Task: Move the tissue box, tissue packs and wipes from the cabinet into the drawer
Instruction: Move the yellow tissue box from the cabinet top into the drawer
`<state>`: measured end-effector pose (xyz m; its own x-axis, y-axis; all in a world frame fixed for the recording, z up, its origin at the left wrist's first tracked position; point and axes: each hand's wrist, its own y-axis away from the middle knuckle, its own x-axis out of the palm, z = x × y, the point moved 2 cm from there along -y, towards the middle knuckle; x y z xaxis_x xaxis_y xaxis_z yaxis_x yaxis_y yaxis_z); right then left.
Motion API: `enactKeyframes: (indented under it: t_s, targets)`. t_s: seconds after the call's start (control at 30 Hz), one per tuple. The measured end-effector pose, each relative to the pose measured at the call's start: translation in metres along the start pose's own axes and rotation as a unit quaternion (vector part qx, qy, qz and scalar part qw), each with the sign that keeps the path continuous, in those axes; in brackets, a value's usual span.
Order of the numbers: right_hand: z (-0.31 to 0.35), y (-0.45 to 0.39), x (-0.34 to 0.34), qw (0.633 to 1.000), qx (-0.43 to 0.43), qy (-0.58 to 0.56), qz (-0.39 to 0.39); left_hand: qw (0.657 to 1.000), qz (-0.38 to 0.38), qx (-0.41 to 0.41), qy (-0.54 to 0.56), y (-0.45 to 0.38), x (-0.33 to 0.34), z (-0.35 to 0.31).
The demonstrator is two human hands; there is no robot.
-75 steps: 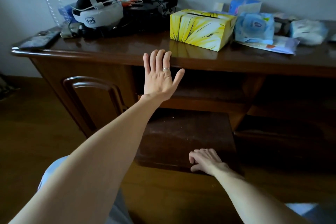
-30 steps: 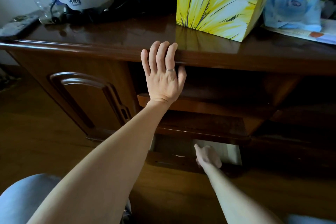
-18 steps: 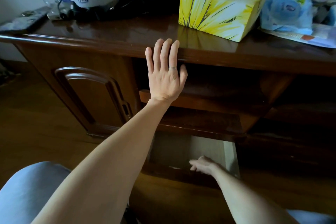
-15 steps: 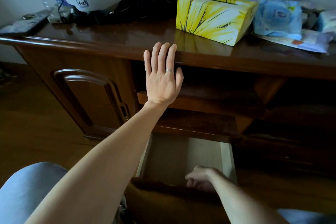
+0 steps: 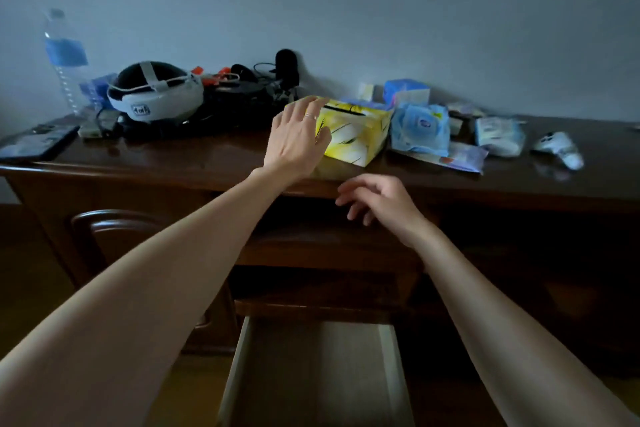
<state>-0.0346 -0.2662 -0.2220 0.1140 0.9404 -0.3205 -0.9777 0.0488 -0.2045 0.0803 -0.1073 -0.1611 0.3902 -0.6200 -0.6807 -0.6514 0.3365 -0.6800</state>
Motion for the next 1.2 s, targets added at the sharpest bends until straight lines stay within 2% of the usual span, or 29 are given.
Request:
enactKeyframes:
  t_s: [0.13,0.23,0.27,0.33,0.4,0.43,0.5,0.57,0.67,0.77,0.9,0.93,1.0,1.07,1.1,1.13,1.2]
  targets:
    - [0.024,-0.033,-0.051,0.978,-0.057,0.037,-0.196,0.985,0.168,-0.025,0.029,-0.047,0.026,-0.027]
    - [0.017,-0.060,-0.089,0.937,-0.033,0.185,-0.294,0.976,0.211,-0.058,-0.017,-0.056,0.043,-0.037]
    - [0.010,-0.068,-0.100,0.917,-0.009,0.267,-0.295,0.975,0.209,-0.063,-0.039,-0.058,0.044,-0.040]
    - [-0.009,-0.076,-0.113,0.886,0.083,0.392,-0.233,0.973,0.208,-0.070,-0.076,-0.062,0.043,-0.046]
    - [-0.027,-0.078,-0.112,0.858,0.143,0.463,-0.168,0.970,0.208,-0.069,-0.105,-0.060,0.041,-0.050]
    - [-0.032,-0.077,-0.108,0.847,0.139,0.483,-0.170,0.969,0.208,-0.063,-0.116,-0.056,0.041,-0.050]
    - [-0.031,-0.073,-0.102,0.836,0.102,0.482,-0.241,0.970,0.208,-0.062,-0.108,-0.048,0.040,-0.048]
    - [-0.025,-0.066,-0.100,0.831,0.082,0.459,-0.303,0.973,0.214,-0.067,-0.055,-0.041,0.036,-0.045]
    - [-0.016,-0.058,-0.098,0.853,0.069,0.403,-0.325,0.978,0.203,-0.039,0.003,-0.027,0.022,-0.035]
    - [-0.003,-0.045,-0.091,0.872,0.035,0.321,-0.369,0.988,0.142,-0.003,0.054,-0.002,0.000,-0.030]
    - [0.010,-0.024,-0.080,0.873,0.026,0.359,-0.331,0.990,0.095,0.035,0.098,0.048,-0.036,-0.033]
    - [0.016,-0.017,-0.077,0.886,0.025,0.331,-0.323,0.989,0.100,0.047,0.102,0.062,-0.045,-0.035]
    - [0.029,-0.001,-0.066,0.937,0.016,0.187,-0.294,0.985,0.115,0.084,0.094,0.094,-0.063,-0.038]
    - [0.040,0.018,-0.045,0.979,0.010,-0.005,-0.201,0.979,0.134,0.137,0.068,0.131,-0.076,-0.039]
    - [0.041,0.028,-0.033,0.989,0.015,-0.053,-0.140,0.974,0.146,0.166,0.049,0.150,-0.078,-0.039]
    - [0.039,0.038,-0.020,0.994,0.027,-0.063,-0.084,0.968,0.158,0.193,0.032,0.169,-0.079,-0.038]
    - [0.022,0.060,0.001,0.998,0.068,-0.003,-0.013,0.958,0.176,0.224,0.019,0.204,-0.074,-0.036]
